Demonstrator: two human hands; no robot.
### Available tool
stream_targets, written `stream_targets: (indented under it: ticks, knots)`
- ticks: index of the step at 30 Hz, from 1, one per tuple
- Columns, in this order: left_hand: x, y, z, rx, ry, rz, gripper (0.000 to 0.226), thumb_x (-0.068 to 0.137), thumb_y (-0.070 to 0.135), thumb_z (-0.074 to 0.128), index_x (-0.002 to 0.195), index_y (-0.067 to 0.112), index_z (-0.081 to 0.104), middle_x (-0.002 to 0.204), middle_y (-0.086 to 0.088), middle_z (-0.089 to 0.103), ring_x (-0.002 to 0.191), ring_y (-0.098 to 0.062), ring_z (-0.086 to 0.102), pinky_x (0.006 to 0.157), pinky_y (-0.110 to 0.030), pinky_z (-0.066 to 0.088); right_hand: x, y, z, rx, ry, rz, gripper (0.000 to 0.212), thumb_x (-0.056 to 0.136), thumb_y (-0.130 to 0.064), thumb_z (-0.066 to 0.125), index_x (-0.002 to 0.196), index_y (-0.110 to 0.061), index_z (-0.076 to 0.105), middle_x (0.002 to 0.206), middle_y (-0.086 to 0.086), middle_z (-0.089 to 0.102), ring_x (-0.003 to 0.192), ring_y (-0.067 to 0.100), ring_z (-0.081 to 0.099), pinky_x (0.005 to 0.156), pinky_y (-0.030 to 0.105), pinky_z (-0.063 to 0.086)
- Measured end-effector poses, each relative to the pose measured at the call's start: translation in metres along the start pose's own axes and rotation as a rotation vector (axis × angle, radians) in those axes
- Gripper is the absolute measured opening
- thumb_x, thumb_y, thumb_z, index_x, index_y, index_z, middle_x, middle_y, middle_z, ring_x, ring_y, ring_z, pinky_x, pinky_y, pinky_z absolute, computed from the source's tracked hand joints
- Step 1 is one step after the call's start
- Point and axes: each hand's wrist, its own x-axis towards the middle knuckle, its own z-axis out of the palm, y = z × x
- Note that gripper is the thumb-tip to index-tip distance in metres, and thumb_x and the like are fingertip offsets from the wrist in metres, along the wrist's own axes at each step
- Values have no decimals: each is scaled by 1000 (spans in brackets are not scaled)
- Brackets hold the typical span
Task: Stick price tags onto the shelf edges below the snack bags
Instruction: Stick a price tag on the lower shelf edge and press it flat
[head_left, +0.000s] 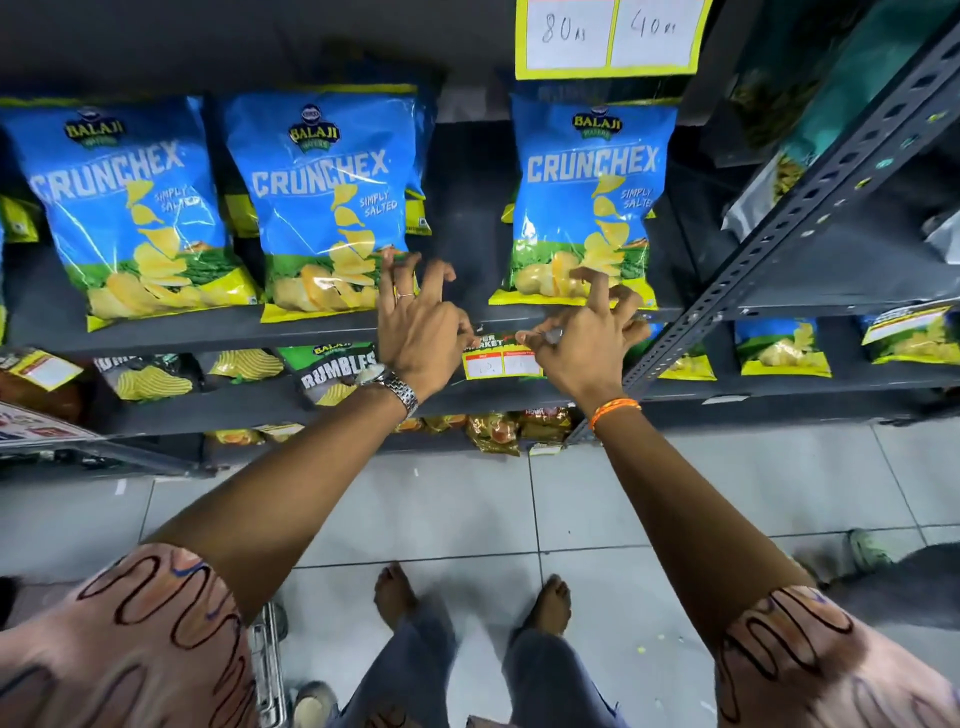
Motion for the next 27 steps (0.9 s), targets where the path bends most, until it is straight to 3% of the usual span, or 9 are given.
stream_targets:
  ticks: [6, 11, 20, 25, 27]
  knots:
    - [10, 4, 20, 102, 99, -23, 11, 63, 43, 82, 65, 33, 78, 127, 7, 55, 135, -36, 43, 119, -55, 2, 5, -3, 20, -75, 110, -1, 22, 78, -48, 79, 72, -27, 78, 141, 1, 40, 124, 36, 29, 92, 56, 29]
    - [16, 3, 27, 123, 113, -49, 13, 59, 43, 85, 64, 34, 77, 130, 8, 54, 137, -35, 41, 116, -57, 6, 7, -4, 31, -96, 141, 18, 20, 79, -41, 77, 70, -24, 75, 147, 1, 38, 127, 35, 28, 94, 53, 27]
    - [15, 1, 32, 173, 139, 0, 10, 62, 36, 72, 67, 30, 77, 131, 8, 52, 139, -32, 40, 112, -54, 9, 2, -4, 39, -79, 217, 13, 16, 73, -43, 80, 71, -27, 74, 152, -2, 38, 126, 37, 37, 93, 54, 31]
    - [9, 1, 32, 164, 176, -35, 24, 65, 40, 72, 85, 26, 73, 131, 5, 55, 139, -31, 42, 109, -50, 11, 6, -3, 37, -109, 246, 53, 24, 69, -48, 83, 72, -25, 74, 149, 0, 39, 128, 37, 33, 93, 52, 26]
    - [5, -3, 33, 169, 199, -33, 28, 69, 39, 76, 93, 29, 69, 136, 5, 55, 139, -31, 44, 107, -47, 13, 5, 0, 35, -116, 240, 59, 19, 70, -41, 84, 74, -25, 74, 149, 1, 40, 128, 37, 31, 93, 53, 27]
